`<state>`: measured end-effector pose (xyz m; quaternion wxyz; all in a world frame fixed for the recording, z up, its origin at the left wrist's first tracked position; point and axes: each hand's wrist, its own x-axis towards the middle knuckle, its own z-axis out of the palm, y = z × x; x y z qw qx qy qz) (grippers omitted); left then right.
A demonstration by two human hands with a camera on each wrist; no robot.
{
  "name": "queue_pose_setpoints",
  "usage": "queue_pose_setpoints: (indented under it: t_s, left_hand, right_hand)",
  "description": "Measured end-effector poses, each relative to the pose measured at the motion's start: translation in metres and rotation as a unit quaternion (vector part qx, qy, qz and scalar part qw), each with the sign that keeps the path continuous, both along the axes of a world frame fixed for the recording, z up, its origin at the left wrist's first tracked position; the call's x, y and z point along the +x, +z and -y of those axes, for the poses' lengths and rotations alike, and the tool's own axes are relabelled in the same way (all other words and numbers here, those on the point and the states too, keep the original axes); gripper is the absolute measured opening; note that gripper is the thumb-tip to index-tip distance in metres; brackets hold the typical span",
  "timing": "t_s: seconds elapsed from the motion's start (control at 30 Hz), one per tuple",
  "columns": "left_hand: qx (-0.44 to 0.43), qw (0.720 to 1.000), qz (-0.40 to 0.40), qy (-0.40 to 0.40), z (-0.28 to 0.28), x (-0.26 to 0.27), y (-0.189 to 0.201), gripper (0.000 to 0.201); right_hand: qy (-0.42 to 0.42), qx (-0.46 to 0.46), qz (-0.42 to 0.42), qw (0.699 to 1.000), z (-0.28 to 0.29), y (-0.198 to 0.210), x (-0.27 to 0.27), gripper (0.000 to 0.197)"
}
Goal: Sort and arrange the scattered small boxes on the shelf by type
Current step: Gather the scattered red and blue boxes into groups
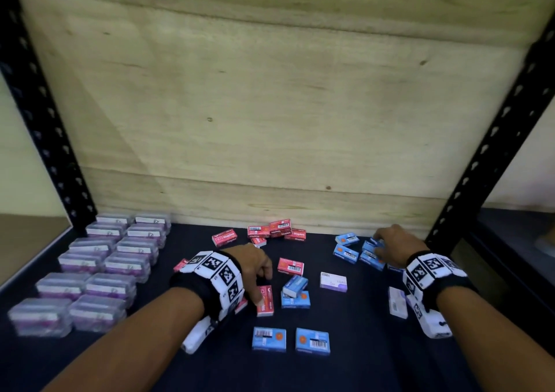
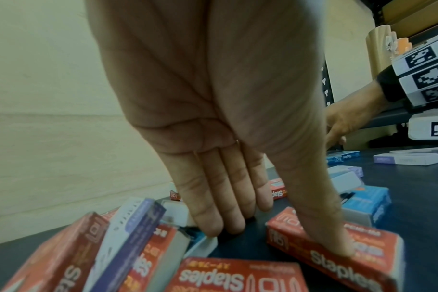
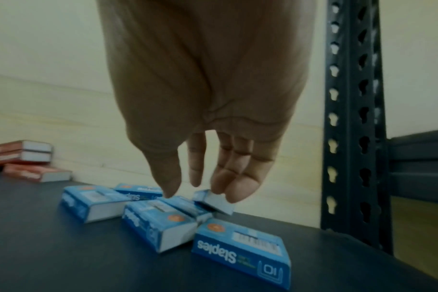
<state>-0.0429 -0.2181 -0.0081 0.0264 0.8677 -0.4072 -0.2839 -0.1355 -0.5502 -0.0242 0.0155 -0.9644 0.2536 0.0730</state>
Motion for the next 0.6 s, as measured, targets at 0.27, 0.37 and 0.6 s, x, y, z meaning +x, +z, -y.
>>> queue_pose_setpoints:
  t_s: [0.27, 0.37, 0.6]
  left_hand:
    - [-0.043, 0.999, 0.033, 0.005, -0.021, -0.015, -0.008, 0.057]
    - [-0.12, 0.992, 0.017, 0.033, -0.034, -0.015, -0.006, 0.049]
    - [-0.099, 0.991, 0.062, 0.07, -0.077, -0.011, 0.009, 0.029]
  right_hand:
    - [0.251, 0.074, -0.024, 0.965, -0.102, 0.018, -0.001, 0.029]
    - [0.301, 0.086, -0.069, 0.947, -0.136, 0.02, 0.001, 0.039]
    - [0.332, 0.085, -0.108, 0.933, -0.154, 0.005, 0.006, 0.048]
